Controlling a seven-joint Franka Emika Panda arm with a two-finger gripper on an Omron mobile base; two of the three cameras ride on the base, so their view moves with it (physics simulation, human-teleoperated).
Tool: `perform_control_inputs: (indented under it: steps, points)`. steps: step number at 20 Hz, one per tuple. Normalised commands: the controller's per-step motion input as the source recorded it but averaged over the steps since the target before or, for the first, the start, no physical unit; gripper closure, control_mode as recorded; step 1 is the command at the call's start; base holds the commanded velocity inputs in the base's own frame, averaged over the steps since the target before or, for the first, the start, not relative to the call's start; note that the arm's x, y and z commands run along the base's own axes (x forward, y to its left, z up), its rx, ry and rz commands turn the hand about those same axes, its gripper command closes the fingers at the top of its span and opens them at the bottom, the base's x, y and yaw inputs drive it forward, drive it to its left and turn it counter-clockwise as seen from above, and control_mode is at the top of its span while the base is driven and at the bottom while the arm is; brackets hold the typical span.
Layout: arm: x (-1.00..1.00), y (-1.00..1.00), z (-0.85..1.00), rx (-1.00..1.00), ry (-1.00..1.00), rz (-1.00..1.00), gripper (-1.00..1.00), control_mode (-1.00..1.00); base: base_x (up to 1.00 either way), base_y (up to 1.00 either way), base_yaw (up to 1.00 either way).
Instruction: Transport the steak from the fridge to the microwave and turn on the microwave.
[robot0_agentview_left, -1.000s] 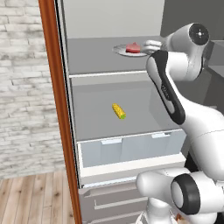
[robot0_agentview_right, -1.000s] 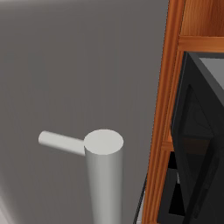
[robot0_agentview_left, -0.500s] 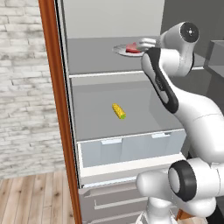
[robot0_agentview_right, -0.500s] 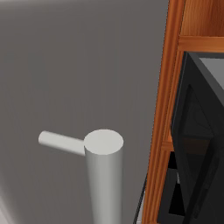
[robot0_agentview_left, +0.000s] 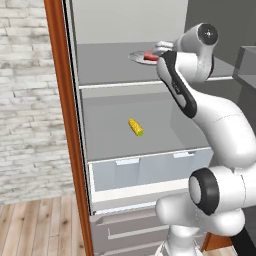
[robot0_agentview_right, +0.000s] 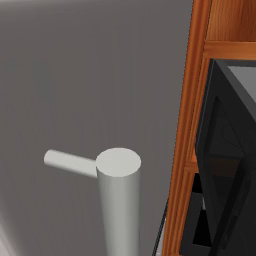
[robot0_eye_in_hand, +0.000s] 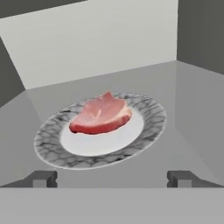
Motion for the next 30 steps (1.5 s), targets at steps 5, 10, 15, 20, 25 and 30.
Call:
perform_control_inputs:
  steps: [5,10,15,20,25,30]
  points:
    - [0.27,0.0,0.0,0.02,0.1,0.0,-1.0,-1.0,0.0,0.0,0.0]
    - [0.29,0.0,-0.03,0.03,0.1,0.0,-1.0,-1.0,0.0,0.0,0.0]
    - [0.37,0.0,-0.05,0.02,0.04,0.0,-1.0,-1.0,0.0,0.0,0.0]
    - [0.31,0.0,-0.19,0.0,0.09,0.0,-1.0,-1.0,0.0,0.0,0.0]
    - [0.32,0.0,-0.01,0.04,0.02,0.0,-1.0,-1.0,0.0,0.0,0.0]
    - [0.27,0.0,0.0,0.07,0.0,0.0,-1.0,-1.0,0.0,0.0,0.0]
